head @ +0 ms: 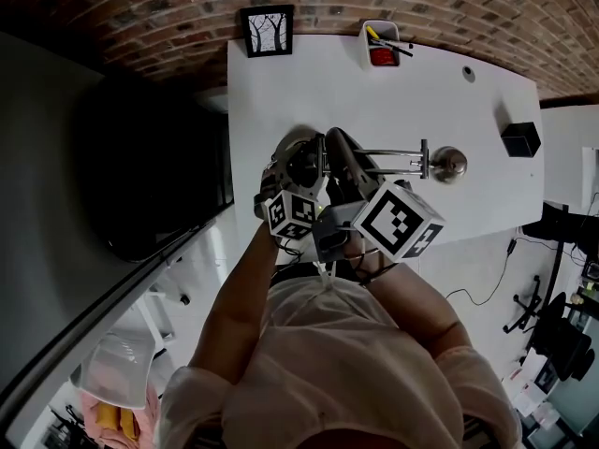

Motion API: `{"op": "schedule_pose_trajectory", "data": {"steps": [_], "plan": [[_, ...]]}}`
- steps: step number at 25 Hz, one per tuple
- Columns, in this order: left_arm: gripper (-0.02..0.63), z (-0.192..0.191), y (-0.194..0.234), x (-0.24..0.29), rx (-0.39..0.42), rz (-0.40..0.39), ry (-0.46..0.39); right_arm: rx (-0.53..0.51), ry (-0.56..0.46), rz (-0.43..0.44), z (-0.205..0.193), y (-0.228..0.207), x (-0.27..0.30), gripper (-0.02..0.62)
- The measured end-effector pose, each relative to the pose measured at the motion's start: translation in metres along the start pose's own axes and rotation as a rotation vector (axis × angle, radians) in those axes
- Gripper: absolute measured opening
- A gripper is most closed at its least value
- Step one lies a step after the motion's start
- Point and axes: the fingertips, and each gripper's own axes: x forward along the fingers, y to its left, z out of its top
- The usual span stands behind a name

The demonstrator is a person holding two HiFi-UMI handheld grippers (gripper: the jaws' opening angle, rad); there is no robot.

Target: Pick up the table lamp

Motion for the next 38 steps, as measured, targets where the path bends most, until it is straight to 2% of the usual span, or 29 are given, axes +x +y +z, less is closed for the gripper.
{"op": "schedule_pose_trajectory", "data": {"steps": [4,8,14,20,25,33,38], "plan": [[0.279,-0.002,-0.001,0.002,-0.037,-0.022,0.005,0.017,0.025,0.02,-0.002,0.001,-0.004,0.025],[0.276,0.002,-0.003,0.006,-0.036,-0.056,0.002,0.003,0.041,0.047,0.001,0.005,-0.014,0.023],[0.276,0.032,-0.01,0.0,-0.008,-0.11,0.004,-0.031,0.016,0.071,0.025,0.015,-0.032,0.025],[0.276,0.064,-0.026,-0.007,-0.03,-0.191,0.023,-0.134,0.008,0.085,0.047,0.032,-0.048,0.025],[0.273,0.088,-0.029,-0.018,-0.034,-0.236,0.062,-0.166,0.026,0.107,0.067,0.045,-0.058,0.025],[0.272,0.133,-0.027,-0.041,-0.032,-0.268,0.071,-0.218,0.044,0.167,0.108,0.077,-0.074,0.025],[0.27,0.169,-0.026,-0.054,0.002,-0.269,0.053,-0.243,0.055,0.208,0.129,0.094,-0.087,0.025]]}}
